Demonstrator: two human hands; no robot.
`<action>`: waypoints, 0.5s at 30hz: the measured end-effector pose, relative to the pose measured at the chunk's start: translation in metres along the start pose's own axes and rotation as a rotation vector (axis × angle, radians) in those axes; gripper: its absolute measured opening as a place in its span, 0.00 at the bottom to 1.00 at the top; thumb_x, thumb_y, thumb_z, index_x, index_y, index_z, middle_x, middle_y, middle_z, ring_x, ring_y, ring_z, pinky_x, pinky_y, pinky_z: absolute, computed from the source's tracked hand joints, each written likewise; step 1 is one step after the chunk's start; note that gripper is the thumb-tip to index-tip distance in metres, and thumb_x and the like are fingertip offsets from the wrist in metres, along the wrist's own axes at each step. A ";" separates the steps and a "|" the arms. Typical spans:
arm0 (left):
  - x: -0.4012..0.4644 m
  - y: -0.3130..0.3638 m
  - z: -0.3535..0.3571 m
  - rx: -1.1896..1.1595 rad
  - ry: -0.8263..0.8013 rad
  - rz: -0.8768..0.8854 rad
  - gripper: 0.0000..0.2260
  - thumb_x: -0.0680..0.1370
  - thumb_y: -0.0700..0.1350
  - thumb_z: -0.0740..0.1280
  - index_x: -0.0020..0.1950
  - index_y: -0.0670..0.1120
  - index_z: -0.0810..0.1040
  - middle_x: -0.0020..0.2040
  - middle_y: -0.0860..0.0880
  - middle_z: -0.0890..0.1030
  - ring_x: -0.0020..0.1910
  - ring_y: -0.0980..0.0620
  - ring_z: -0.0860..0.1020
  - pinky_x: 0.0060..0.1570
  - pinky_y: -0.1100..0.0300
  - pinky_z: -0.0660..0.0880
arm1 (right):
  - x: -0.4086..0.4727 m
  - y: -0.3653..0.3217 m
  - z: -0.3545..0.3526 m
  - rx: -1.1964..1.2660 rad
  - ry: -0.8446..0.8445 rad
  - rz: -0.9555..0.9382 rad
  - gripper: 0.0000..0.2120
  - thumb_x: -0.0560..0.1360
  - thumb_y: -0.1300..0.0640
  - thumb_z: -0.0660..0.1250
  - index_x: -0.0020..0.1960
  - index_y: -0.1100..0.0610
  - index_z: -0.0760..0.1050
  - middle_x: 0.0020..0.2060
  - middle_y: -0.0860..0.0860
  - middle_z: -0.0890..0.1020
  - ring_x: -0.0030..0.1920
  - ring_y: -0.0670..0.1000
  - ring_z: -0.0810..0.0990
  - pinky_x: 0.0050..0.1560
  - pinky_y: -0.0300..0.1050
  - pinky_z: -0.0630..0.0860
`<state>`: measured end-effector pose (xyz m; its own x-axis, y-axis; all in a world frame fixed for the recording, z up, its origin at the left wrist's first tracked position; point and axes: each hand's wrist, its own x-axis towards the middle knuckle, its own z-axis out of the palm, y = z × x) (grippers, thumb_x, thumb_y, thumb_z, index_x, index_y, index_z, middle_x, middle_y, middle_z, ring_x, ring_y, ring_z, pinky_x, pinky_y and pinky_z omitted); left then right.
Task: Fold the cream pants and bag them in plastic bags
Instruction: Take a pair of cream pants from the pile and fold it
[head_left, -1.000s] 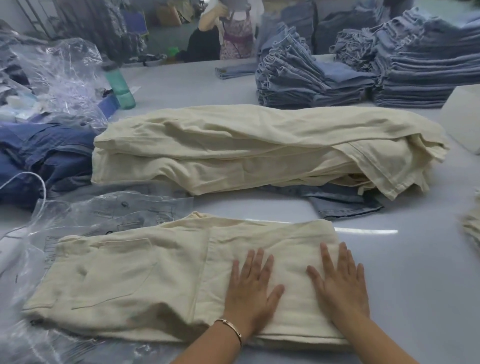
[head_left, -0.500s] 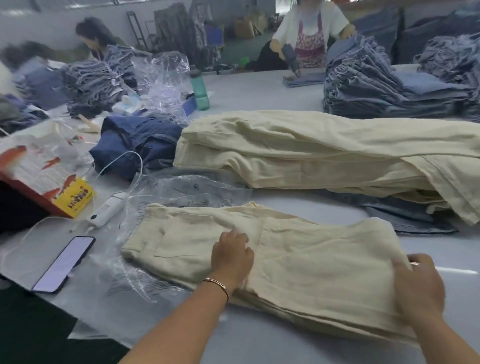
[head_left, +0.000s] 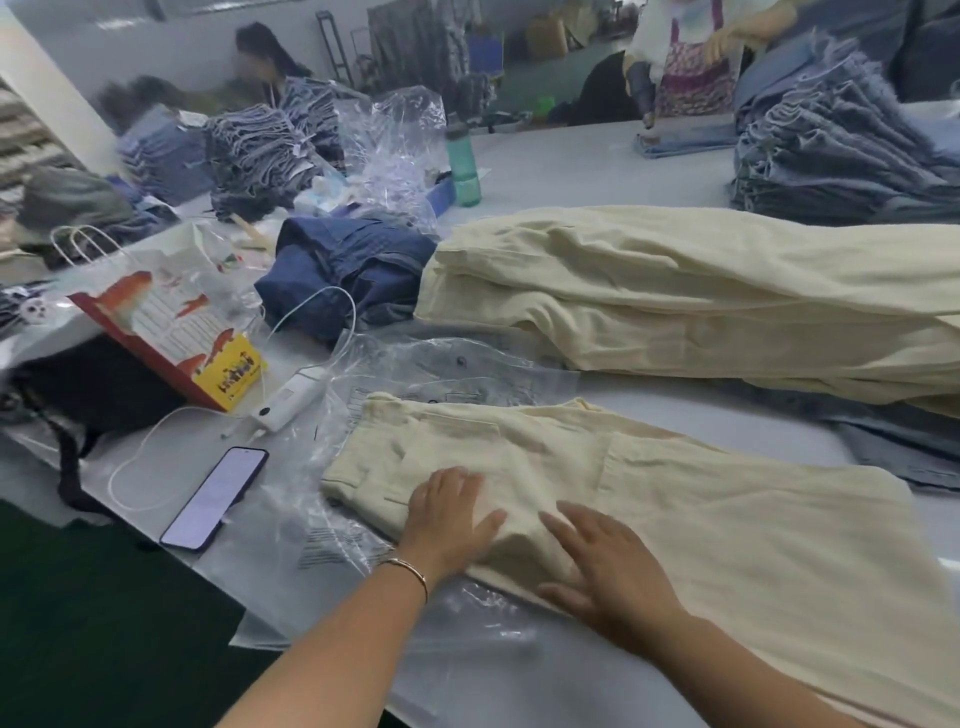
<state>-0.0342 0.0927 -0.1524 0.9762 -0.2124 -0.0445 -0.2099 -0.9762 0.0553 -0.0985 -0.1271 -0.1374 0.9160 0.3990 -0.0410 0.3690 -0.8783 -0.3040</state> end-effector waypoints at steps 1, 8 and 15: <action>-0.001 -0.001 -0.003 -0.056 0.076 0.131 0.22 0.77 0.61 0.60 0.63 0.47 0.72 0.62 0.48 0.72 0.63 0.47 0.69 0.62 0.50 0.67 | 0.007 -0.007 0.000 -0.031 0.061 -0.055 0.30 0.64 0.41 0.74 0.62 0.53 0.77 0.61 0.55 0.78 0.58 0.57 0.79 0.56 0.48 0.76; -0.008 -0.022 -0.014 0.135 0.225 0.687 0.10 0.63 0.50 0.68 0.40 0.48 0.74 0.40 0.50 0.76 0.40 0.48 0.75 0.45 0.57 0.73 | 0.043 -0.012 0.001 0.075 0.091 -0.011 0.04 0.66 0.60 0.69 0.33 0.56 0.76 0.32 0.49 0.77 0.34 0.53 0.76 0.33 0.44 0.68; -0.007 -0.065 -0.012 0.145 0.129 0.757 0.08 0.59 0.40 0.72 0.35 0.51 0.80 0.37 0.54 0.79 0.35 0.53 0.76 0.35 0.62 0.73 | 0.057 -0.004 -0.008 0.114 -0.446 0.009 0.09 0.75 0.50 0.65 0.37 0.49 0.78 0.33 0.46 0.77 0.40 0.49 0.74 0.34 0.37 0.65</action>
<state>-0.0268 0.1582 -0.1432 0.5610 -0.8248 0.0706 -0.8179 -0.5654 -0.1066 -0.0468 -0.1028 -0.1308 0.7524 0.4881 -0.4424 0.3188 -0.8575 -0.4038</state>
